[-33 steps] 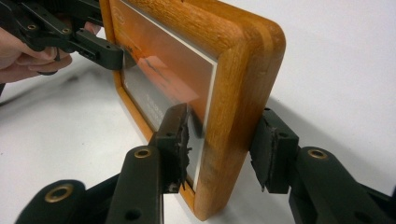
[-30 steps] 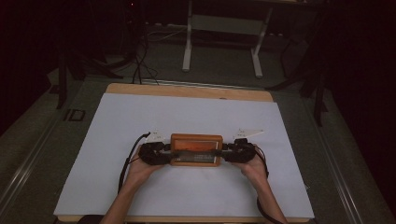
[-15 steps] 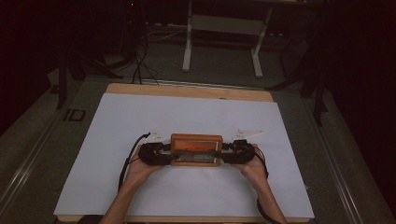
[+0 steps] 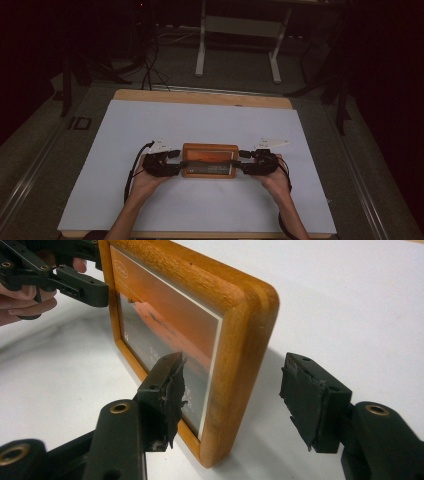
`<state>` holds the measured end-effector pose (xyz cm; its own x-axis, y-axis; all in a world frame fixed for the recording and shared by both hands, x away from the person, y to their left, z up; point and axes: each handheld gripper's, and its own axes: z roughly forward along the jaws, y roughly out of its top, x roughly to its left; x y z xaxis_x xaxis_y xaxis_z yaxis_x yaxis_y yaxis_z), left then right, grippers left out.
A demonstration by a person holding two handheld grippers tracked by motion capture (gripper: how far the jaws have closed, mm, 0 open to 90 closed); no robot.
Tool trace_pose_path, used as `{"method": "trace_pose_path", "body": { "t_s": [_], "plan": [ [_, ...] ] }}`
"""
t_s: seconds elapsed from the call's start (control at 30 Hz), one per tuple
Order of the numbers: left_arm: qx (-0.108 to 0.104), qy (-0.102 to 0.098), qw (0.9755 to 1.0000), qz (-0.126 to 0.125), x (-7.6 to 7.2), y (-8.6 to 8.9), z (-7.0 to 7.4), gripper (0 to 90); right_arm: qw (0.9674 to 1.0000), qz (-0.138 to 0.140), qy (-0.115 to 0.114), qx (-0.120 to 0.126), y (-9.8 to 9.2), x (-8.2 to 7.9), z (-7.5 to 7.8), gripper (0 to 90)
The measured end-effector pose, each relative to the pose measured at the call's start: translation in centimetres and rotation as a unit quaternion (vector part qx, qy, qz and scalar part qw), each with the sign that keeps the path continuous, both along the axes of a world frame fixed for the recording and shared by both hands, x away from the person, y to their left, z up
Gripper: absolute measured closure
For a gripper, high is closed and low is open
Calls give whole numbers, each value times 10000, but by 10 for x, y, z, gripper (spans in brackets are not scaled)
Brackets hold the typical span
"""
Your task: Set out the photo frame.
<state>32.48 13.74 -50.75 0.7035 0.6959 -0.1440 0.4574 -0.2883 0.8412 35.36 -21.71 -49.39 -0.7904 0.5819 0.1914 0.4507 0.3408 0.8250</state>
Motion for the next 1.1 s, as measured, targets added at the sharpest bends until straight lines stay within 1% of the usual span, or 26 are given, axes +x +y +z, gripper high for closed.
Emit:
{"method": "trace_pose_path", "body": {
  "t_s": [0.2,0.33,0.43,0.5,0.57,0.73,0.8,0.87,0.93,0.97,1.0,1.03,1.07,1.1],
  "plan": [
    [-22,-120,9998,127,-4,7,3,419,10000,-38,-51,41,-7,-3,4,419],
    [1,-139,9996,257,-5,14,3,415,10000,-62,-62,46,-13,-4,5,421],
    [71,-155,9993,334,-7,18,2,411,10000,-82,-38,30,-17,-4,3,424],
    [100,-157,9991,391,-7,21,2,409,9999,-102,-16,-33,-19,-4,0,426],
    [154,-136,9988,445,-6,23,0,406,9999,-111,10,-40,-22,-3,-3,428],
    [432,-108,9967,674,-3,27,-5,403,9997,-229,117,-59,-30,-2,-9,431],
    [556,-97,9954,781,-2,28,-6,402,9994,-292,174,-76,-33,-1,-11,432],
    [722,-99,9933,898,0,30,-8,403,9991,-361,216,-90,-37,0,-14,433],
    [942,-72,9902,1025,2,31,-11,402,9987,-436,242,-123,-41,0,-16,432],
    [1006,-50,9891,1072,2,31,-12,402,9983,-495,258,-137,-43,1,-18,432],
    [1127,-21,9868,1160,4,32,-14,402,9981,-525,266,-165,-45,1,-18,432],
    [1202,8,9851,1227,5,32,-15,401,9975,-600,245,-273,-47,1,-20,430],
    [1304,55,9828,1307,6,33,-17,400,9970,-655,210,-354,-48,2,-21,421],
    [1378,88,9808,1381,8,34,-18,401,9960,-729,171,-493,-49,2,-21,409]
  ]
}}
